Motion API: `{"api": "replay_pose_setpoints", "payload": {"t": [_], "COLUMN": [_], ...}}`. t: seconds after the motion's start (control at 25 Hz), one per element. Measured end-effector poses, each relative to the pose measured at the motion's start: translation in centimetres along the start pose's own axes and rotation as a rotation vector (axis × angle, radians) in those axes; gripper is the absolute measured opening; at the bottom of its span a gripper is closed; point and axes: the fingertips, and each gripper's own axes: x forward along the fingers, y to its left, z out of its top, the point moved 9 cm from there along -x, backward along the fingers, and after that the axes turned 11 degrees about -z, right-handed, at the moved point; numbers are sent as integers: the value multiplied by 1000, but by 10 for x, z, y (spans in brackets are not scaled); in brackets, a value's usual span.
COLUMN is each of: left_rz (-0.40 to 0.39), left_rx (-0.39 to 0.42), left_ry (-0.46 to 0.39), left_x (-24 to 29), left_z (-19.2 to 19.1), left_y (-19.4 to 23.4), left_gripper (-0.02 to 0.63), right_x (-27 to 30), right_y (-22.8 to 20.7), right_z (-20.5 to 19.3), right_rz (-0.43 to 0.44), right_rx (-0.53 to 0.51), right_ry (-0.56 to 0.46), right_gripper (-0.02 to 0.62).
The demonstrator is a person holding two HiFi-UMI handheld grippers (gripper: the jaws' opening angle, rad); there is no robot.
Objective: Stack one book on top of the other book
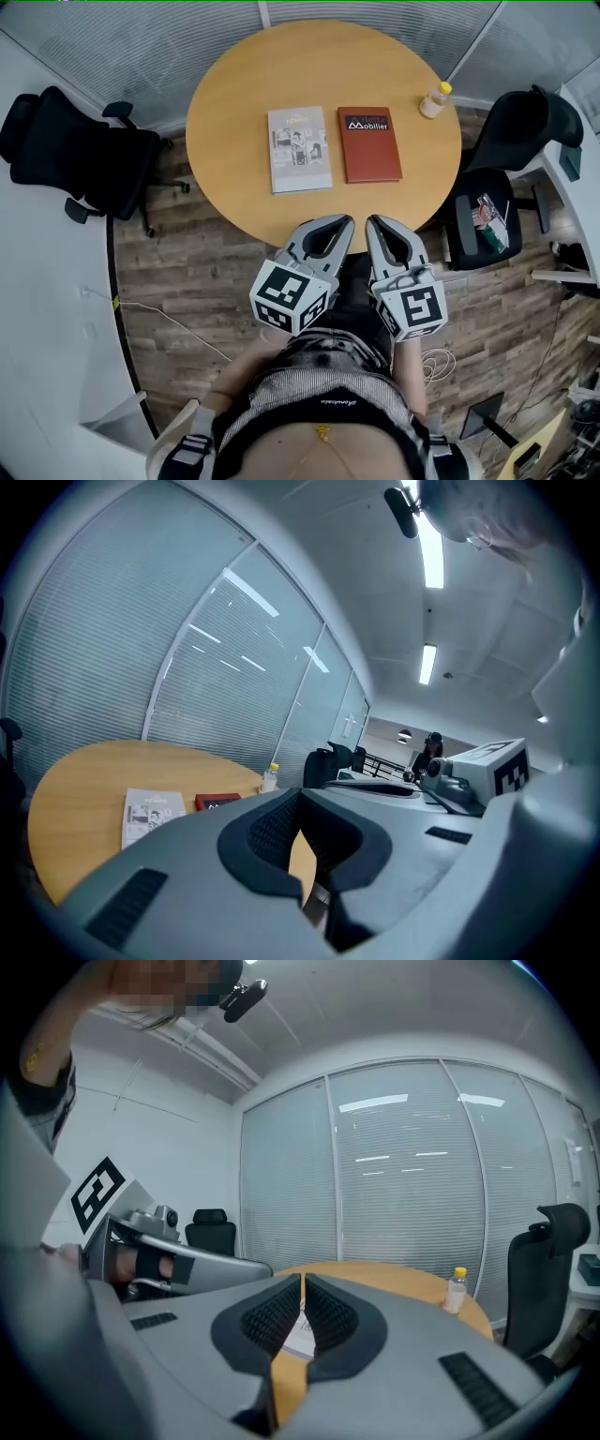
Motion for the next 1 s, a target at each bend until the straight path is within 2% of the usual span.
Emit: {"api": "replay_pose_setpoints", "payload": {"t": [0.36,1.0], "left_rz": [35,107], "left_rx": [40,43], "left_ry": [-11,-17], "left_x": [55,140], "left_z": [27,53], "left_y": [15,47], "left_gripper": [20,20], "right_x": [38,102], "right_y": [-50,-128], "right_z": [17,33], "right_rz": [59,163], "right_rx": [-16,-54], "right_ry": [-18,-13], "right_gripper": [28,28]}}
